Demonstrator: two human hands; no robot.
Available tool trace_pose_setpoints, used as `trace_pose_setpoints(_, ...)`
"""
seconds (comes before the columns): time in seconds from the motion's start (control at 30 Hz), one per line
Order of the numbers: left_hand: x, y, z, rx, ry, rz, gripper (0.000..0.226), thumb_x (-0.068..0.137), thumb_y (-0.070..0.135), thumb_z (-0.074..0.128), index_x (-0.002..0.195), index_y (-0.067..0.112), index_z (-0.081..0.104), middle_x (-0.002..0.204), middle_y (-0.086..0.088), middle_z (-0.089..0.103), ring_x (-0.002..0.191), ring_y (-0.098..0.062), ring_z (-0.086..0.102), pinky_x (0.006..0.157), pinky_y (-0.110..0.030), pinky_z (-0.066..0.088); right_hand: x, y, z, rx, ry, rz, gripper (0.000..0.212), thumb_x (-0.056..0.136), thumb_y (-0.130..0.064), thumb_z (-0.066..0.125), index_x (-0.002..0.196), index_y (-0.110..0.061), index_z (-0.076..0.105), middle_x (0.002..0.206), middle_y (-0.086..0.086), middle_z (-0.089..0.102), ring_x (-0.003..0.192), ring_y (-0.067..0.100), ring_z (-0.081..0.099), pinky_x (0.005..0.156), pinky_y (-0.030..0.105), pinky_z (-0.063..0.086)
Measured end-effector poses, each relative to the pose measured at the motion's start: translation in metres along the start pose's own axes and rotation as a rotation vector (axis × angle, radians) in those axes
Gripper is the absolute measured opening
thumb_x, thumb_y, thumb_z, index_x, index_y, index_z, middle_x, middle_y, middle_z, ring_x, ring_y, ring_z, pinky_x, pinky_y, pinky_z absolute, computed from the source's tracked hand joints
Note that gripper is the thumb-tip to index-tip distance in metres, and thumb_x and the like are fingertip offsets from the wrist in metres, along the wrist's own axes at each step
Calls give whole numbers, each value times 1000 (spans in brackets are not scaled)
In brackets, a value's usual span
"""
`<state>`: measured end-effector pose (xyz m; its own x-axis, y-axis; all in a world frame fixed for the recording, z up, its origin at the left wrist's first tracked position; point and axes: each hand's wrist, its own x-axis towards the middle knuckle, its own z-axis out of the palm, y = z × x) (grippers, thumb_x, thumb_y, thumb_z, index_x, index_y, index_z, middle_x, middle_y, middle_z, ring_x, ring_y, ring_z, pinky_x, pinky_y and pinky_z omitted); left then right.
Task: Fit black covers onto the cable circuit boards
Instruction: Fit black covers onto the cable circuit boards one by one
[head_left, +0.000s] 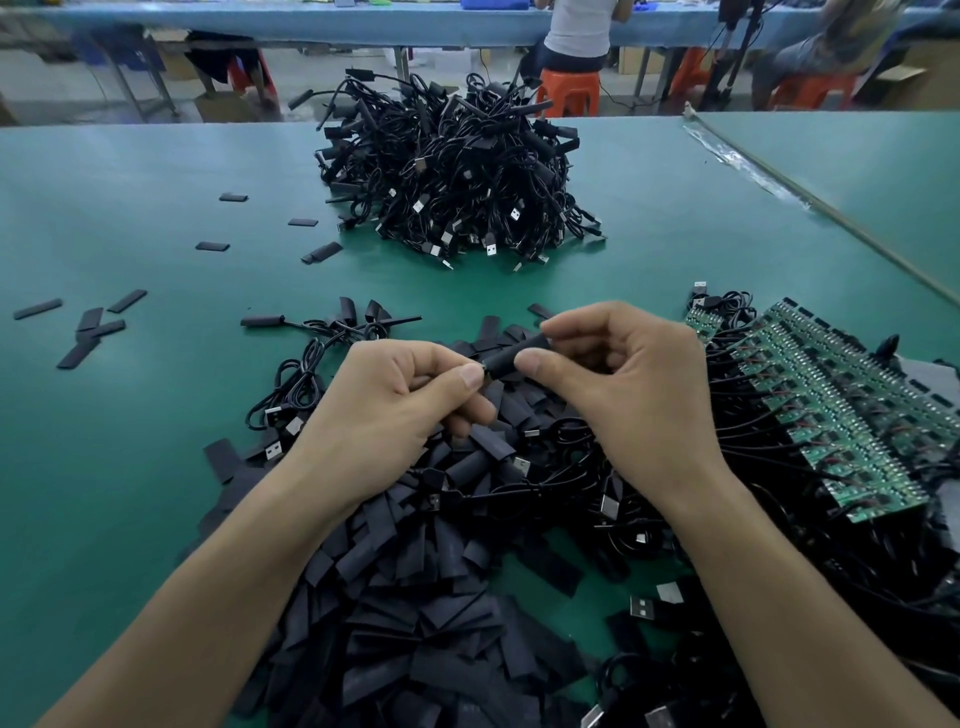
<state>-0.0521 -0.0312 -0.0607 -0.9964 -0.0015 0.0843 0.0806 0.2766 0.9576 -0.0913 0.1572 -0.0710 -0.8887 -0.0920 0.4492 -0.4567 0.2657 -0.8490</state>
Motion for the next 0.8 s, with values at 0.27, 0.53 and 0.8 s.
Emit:
trace_pose_setpoints(0.27,0,1,3,-22,79,-11,19,96,11,62,81,16,72,71,1,76,57,-5,66,57,-12,50,-3,-1,9,87,-1,82,23,79,-23,83,99,-31,76,90,-14,77,81,4,73,83,34,59)
trace_pose_setpoints(0.53,0,-1,3,-31,77,-2,19,96,12,62,80,16,72,72,0,76,61,-8,70,58,-12,51,-4,-2,11,100,-32,101,24,82,-21,81,105,-25,77,88,-7,77,81,5,72,82,28,57)
trace_pose_setpoints(0.8,0,-9,1,223,59,117,6,89,36,70,92,31,73,80,9,76,74,-10,72,68,-23,58,2,-15,0,371,28,225,11,84,-7,77,83,-17,72,68,2,73,61,13,69,59,18,53)
